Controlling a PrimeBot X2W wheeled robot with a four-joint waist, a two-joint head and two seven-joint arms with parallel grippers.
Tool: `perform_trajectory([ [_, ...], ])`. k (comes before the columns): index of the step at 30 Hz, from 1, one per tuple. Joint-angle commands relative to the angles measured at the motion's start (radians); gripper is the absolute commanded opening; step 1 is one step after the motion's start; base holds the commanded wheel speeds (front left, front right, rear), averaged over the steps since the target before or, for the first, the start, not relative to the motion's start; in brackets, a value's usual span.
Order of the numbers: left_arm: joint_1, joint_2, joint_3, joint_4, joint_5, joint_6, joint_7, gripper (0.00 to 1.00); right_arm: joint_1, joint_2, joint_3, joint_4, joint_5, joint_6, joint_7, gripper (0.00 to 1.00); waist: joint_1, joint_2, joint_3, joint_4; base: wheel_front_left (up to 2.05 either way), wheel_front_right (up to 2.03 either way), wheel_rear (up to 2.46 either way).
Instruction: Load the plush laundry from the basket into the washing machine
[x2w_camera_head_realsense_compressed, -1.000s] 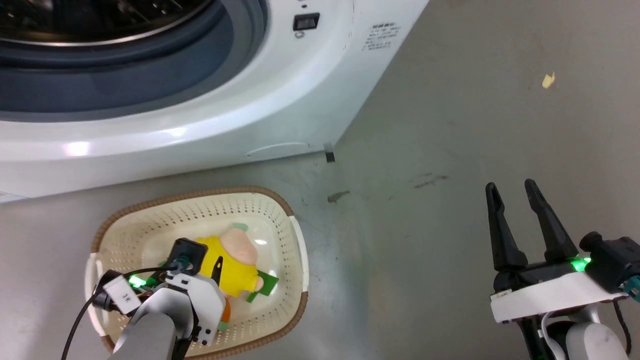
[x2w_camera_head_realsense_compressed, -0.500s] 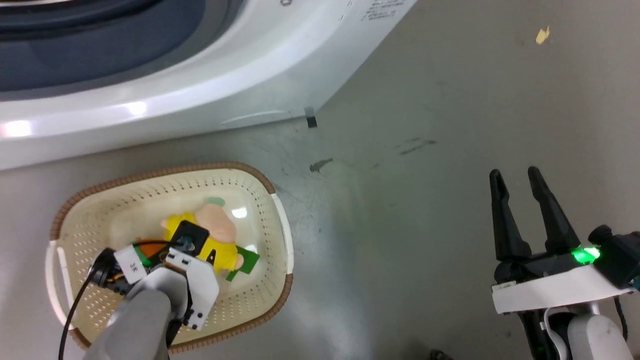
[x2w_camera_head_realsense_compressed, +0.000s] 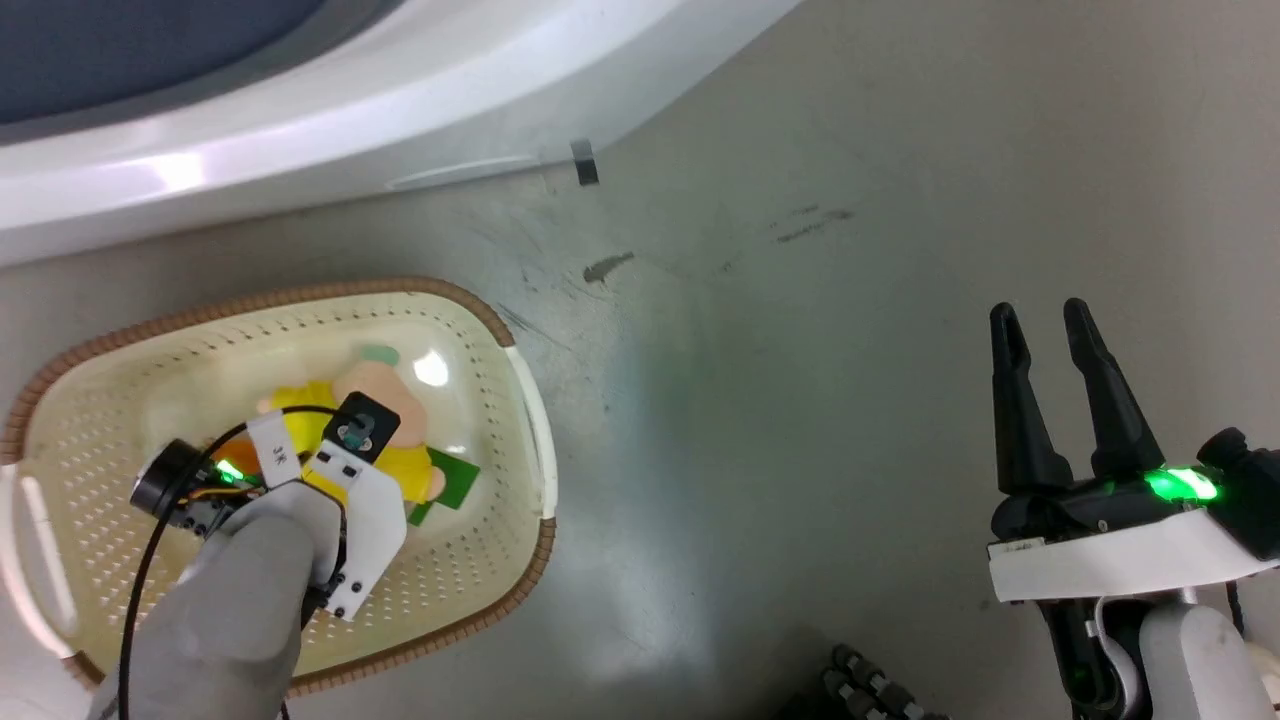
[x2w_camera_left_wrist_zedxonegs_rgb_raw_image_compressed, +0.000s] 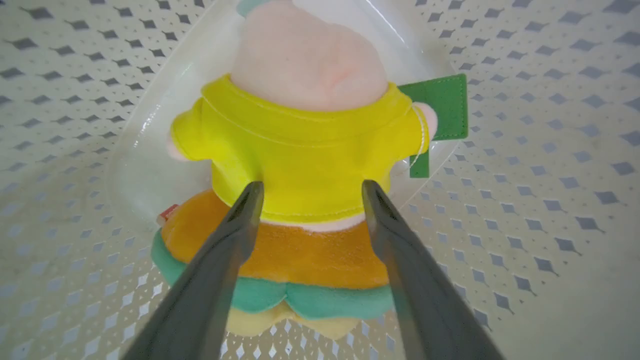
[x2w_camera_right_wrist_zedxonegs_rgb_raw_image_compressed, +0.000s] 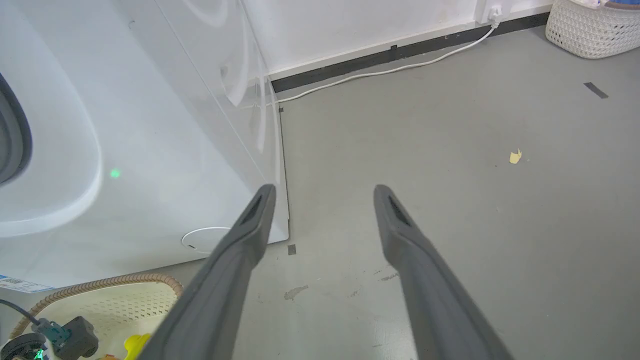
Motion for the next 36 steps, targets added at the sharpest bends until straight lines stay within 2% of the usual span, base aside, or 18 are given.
perform_trajectory([
  [1,-0.037,0.012,-0.023,0.029,-0.009,-0.005,0.014,1.0,-0.017,-0.001,0.002,-0.006,0.018,-0.001,-0.011,1.0,-0.0001,0.0,0.023,-0.013,0.0,0.0,0.0],
  [14,-0.156,0.062,-0.11,0.171,-0.042,-0.008,0.075,1.0,-0.04,-0.001,0.013,-0.002,0.076,-0.001,-0.038,1.0,-0.0001,0.0,0.133,-0.057,0.0,0.0,0.0],
  [15,-0.162,0.065,-0.116,0.182,-0.045,-0.009,0.078,0.28,-0.044,-0.001,0.015,-0.001,0.08,-0.001,-0.04,1.0,-0.0001,0.0,0.14,-0.061,0.0,0.0,0.0],
  [16,-0.168,0.068,-0.123,0.19,-0.048,-0.011,0.075,0.0,-0.049,-0.002,0.018,0.002,0.084,-0.001,-0.042,1.0,-0.0001,0.0,0.146,-0.066,0.0,0.0,0.0],
  [20,-0.186,0.087,-0.139,0.231,-0.068,-0.015,0.067,0.0,-0.073,-0.002,0.031,0.014,0.1,-0.001,-0.051,1.0,-0.0001,0.0,0.159,-0.089,0.0,0.0,0.0],
  [25,-0.174,0.105,-0.128,0.266,-0.105,0.007,0.04,0.0,-0.106,-0.002,0.051,0.033,0.114,-0.001,-0.056,1.0,-0.0001,0.0,0.129,-0.122,0.0,0.0,0.0],
  [30,-0.129,0.065,-0.107,0.268,-0.146,0.022,-0.011,0.0,-0.105,-0.002,0.025,0.06,0.077,-0.001,-0.056,1.0,-0.0001,0.0,0.016,-0.077,0.0,0.0,0.0],
  [36,-0.064,0.0,-0.093,0.255,-0.188,0.02,-0.116,0.0,-0.074,-0.002,-0.016,0.083,0.014,-0.001,-0.056,1.0,-0.0001,0.0,-0.14,-0.005,0.0,0.0,0.0],
])
